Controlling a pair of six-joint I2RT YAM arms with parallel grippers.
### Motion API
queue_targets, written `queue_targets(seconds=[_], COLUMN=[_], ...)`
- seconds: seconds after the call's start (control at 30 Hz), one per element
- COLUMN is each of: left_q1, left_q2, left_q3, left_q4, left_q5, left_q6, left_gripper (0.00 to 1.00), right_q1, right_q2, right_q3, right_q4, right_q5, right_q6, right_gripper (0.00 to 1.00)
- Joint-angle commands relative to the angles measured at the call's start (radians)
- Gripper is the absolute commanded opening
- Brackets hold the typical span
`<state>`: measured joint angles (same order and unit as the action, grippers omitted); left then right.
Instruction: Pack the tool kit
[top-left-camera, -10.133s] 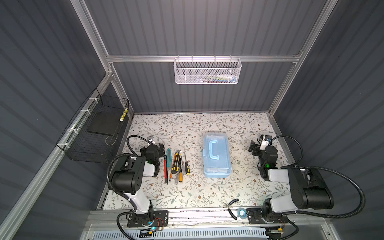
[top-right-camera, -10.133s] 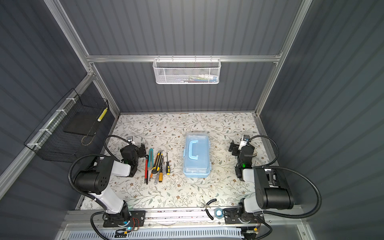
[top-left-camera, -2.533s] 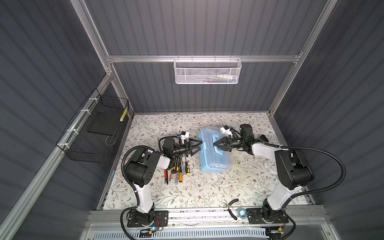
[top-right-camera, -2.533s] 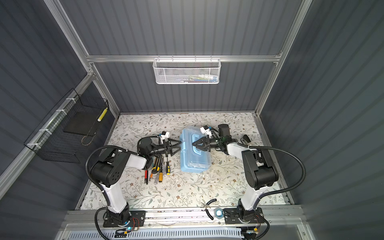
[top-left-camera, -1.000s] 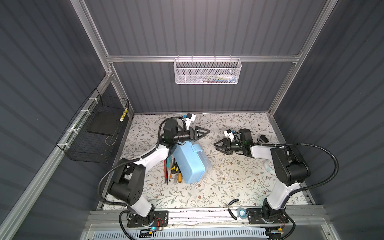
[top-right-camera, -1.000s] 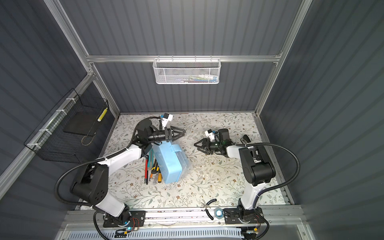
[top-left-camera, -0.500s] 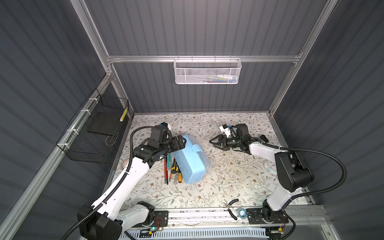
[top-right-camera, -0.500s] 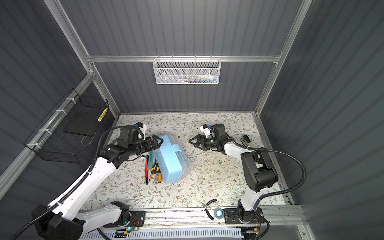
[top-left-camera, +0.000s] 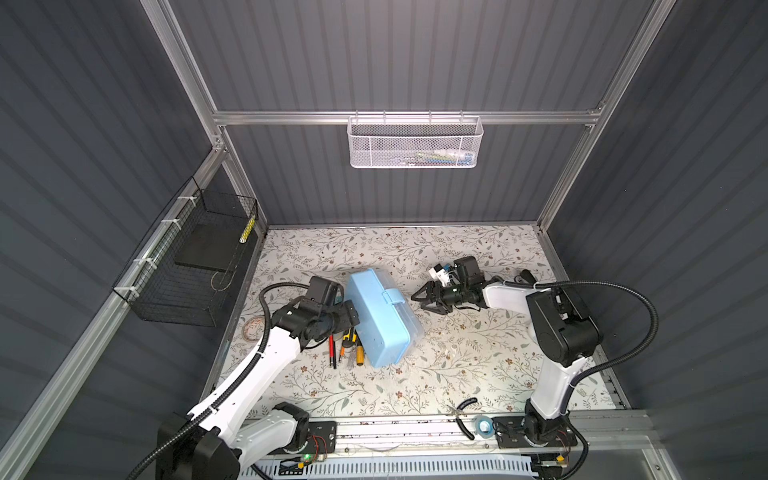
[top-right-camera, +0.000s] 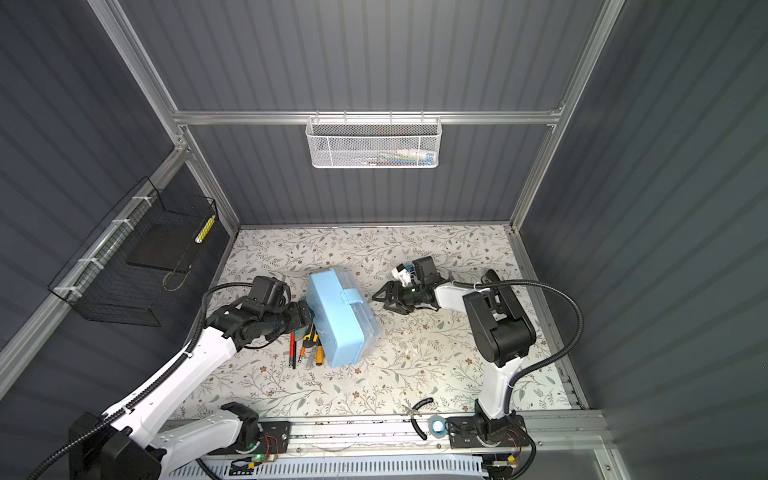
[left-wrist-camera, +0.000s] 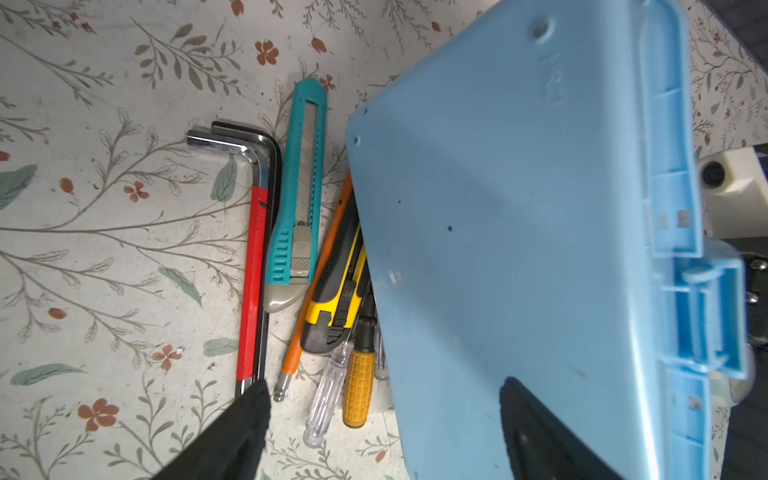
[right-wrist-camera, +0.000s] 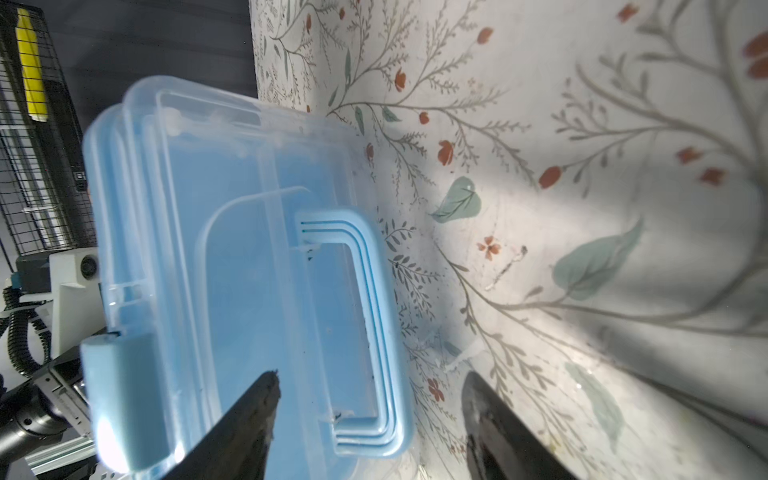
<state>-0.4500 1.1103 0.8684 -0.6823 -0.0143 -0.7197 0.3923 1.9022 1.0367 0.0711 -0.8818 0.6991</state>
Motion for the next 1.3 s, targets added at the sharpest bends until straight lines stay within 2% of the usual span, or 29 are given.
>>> queue_targets(seconds=[0.0, 0.27, 0.47, 0.7, 0.87, 1.1, 1.27], left_q1=[0.001, -0.012, -0.056, -0.119, -0.161, -0.173, -0.173], left_q2=[0.04, 0.112, 0.162, 0.232, 0.291, 0.381, 0.422], left_q3=[-0.047, -0.037, 0.001, 0.052, 0.098, 0.132, 0.137], left_q4=[0.115, 0.183, 0.206, 0.253, 0.291, 0.361, 0.379], left_q5=[0.073, 0.118, 0.123, 0.123, 0.136, 0.165, 0.167], left_q6=[-0.022, -0.004, 0.012, 0.018, 0.026, 0.052, 0.073], left_gripper=[0.87, 0.87, 0.87, 0.87, 0.87, 0.88, 0.88], right_q1=[0.009, 0.021, 0.027, 0.029, 0.031, 0.047, 0.105], right_q2=[0.027, 0.009, -0.024, -0.127, -0.237, -0.355, -0.381], right_q3=[0.035, 0.061, 0.054, 0.019, 0.015, -0.002, 0.034], right_q4=[-0.01, -0.039, -0.051, -0.064, -0.145, -0.232, -0.291], right_q5=[0.001, -0.008, -0.012, -0.01, 0.026, 0.072, 0.117], right_q6=[0.013, -0.01, -0.024, -0.028, -0.061, -0.072, -0.098], right_gripper=[0.7, 0.7, 0.7, 0.7, 0.7, 0.7, 0.71])
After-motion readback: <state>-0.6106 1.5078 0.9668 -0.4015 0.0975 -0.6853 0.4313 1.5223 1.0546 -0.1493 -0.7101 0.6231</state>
